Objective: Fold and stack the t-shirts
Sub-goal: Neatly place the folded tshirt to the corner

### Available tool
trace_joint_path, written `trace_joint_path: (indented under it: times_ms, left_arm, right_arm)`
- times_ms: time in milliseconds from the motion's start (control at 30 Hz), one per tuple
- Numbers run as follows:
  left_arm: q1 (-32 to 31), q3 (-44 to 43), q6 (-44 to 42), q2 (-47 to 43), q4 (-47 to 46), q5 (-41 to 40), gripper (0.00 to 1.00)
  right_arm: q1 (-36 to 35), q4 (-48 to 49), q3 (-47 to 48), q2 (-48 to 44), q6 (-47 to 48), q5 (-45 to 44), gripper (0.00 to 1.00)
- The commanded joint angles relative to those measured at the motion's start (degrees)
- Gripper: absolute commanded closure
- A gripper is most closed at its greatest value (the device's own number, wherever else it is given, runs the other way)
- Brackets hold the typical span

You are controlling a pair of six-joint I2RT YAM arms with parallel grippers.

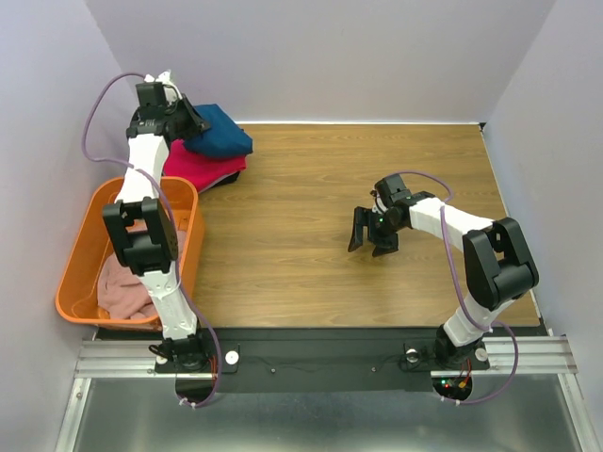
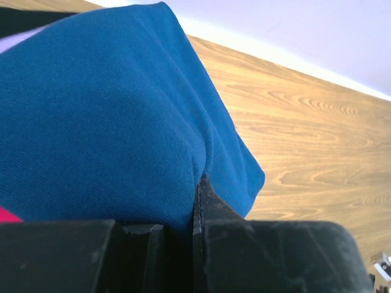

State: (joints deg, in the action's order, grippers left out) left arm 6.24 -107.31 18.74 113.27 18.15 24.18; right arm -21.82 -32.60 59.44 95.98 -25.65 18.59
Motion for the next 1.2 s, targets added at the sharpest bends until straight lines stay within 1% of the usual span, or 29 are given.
trace_joint_path:
  times_ms: [0, 300, 467, 500, 533, 567, 600, 633, 700, 867, 900, 967, 1000, 1067, 1100, 1133, 1167]
  left_arm:
    - [1.6, 1.5, 0.7, -6.6, -5.8, -0.7, 1.00]
    - [2.8, 7.2, 1.2, -8.5, -8.0, -3.5, 1.00]
    - [3.2, 8.1, 1.0, -6.8, -5.9, -5.0, 1.00]
    - [3.3, 8.0, 1.2, -6.3, -5.2, -6.1, 0.90]
    - [3.5, 8.1, 2.0, -6.2, -4.4, -9.0, 0.82]
    - [3.7, 8.3, 2.3, -6.5, -3.4, -10.5, 0.60]
    - [3.8, 8.4, 2.4, -6.7, -3.3, -11.8, 0.51]
    - [4.0, 8.5, 3.0, -7.1, -3.2, -14.4, 0.32]
    - [4.1, 8.2, 3.2, -8.1, -2.9, -16.6, 0.01]
    - [4.1, 4.9, 5.0, -10.3, -0.4, -26.0, 0.01]
    - [4.1, 4.8, 5.9, -11.8, 0.1, -29.8, 0.01]
    - [4.1, 5.3, 6.2, -13.5, 1.3, -33.0, 0.01]
    - [4.1, 5.7, 6.8, -15.8, 1.4, -36.4, 0.01]
    - [4.2, 9.2, 7.6, -18.9, 0.5, -39.0, 0.01]
    - [4.0, 10.7, 8.1, -22.4, 0.0, -40.5, 0.01]
    - [3.5, 14.6, 8.0, -24.4, -1.0, -43.4, 0.01]
    - [3.3, 16.8, 7.6, -26.4, -3.5, -44.1, 0.01]
  right_arm:
    - [-0.4, -0.2, 1.4, 0.1, 1.0, 0.9, 0.17]
    - [-0.5, -0.1, 1.2, 0.1, 1.0, 1.2, 0.17]
    - [-0.5, -0.1, 1.5, 0.4, 1.2, 1.4, 0.17]
    - [-0.4, -0.2, 1.5, 0.4, 1.2, 1.4, 0.17]
    - [-0.4, -0.3, 1.5, 0.3, 1.2, 1.4, 0.17]
    - [-0.4, -0.3, 1.5, 0.3, 1.2, 1.4, 0.17]
    - [-0.4, -0.2, 1.5, 0.1, 1.2, 1.4, 0.17]
    - [-0.4, -0.3, 1.5, -0.2, 1.2, 1.3, 0.17]
    - [-0.4, -0.3, 1.5, -0.4, 1.2, 1.2, 0.17]
    - [-0.4, -0.3, 1.7, -0.9, 0.9, 0.3, 0.17]
    - [-0.4, -0.3, 1.8, -1.2, 0.8, -0.2, 0.17]
    - [-0.3, -0.3, 2.0, -1.9, 0.4, -0.7, 0.17]
    - [-0.4, -0.3, 2.2, -2.5, 0.4, -1.3, 0.16]
    - [-0.3, -0.3, 2.5, -3.3, 0.2, -2.1, 0.16]
    - [-0.3, -0.3, 2.6, -3.8, 0.2, -2.6, 0.16]
    - [-0.3, -0.4, 2.8, -4.4, 0.2, -3.6, 0.16]
    - [-0.3, -0.4, 2.9, -4.8, 0.2, -4.1, 0.16]
